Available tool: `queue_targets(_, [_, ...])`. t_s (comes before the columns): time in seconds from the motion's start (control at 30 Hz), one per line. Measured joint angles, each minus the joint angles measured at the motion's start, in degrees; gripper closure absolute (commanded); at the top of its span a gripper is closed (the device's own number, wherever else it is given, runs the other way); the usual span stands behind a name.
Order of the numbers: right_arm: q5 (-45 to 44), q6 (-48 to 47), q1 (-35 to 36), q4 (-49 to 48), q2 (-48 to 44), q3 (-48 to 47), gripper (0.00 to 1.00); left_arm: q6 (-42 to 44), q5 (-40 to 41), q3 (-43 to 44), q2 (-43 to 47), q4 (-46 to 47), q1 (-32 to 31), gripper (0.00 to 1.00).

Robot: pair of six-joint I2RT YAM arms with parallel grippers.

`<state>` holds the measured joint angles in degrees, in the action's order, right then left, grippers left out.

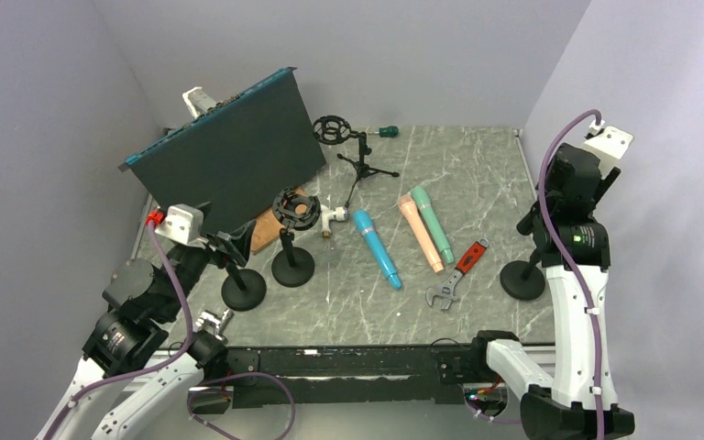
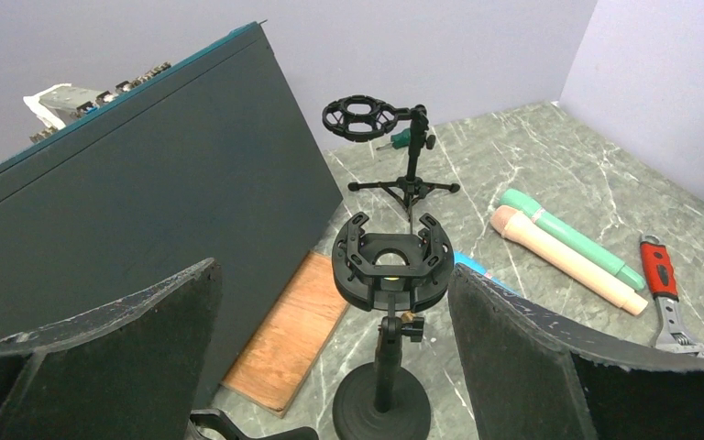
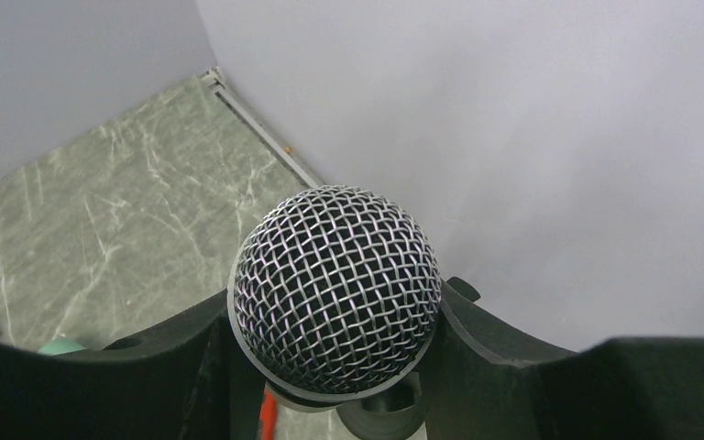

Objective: Remove the microphone from the stand

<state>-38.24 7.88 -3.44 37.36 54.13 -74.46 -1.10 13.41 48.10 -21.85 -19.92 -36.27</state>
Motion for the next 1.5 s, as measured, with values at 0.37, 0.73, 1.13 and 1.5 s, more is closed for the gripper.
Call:
queue_targets(0.37, [8.8, -2.6, 0.0, 0.3, 3.0, -15.1, 1.00, 0.0, -0.1, -0.3, -0.6, 0.4, 0.0, 0.04])
queue_targets(0.73, [48.6, -1.2, 0.4, 4.1, 11.7, -28.1, 1.00, 0.0, -0.1, -0.5, -2.1, 0.5, 0.0, 0.04])
queue_targets(1.13, [56.0, 1.5, 37.9, 6.0, 20.1, -28.3, 1.00, 0.0, -0.4, -0.6, -4.0, 0.5, 1.0, 0.04])
queue_targets(1.5, [32.0, -1.7, 63.0, 3.2, 27.2, -25.3, 1.00, -0.2, -1.5, -0.7, -6.0, 0.6, 2.9, 0.05])
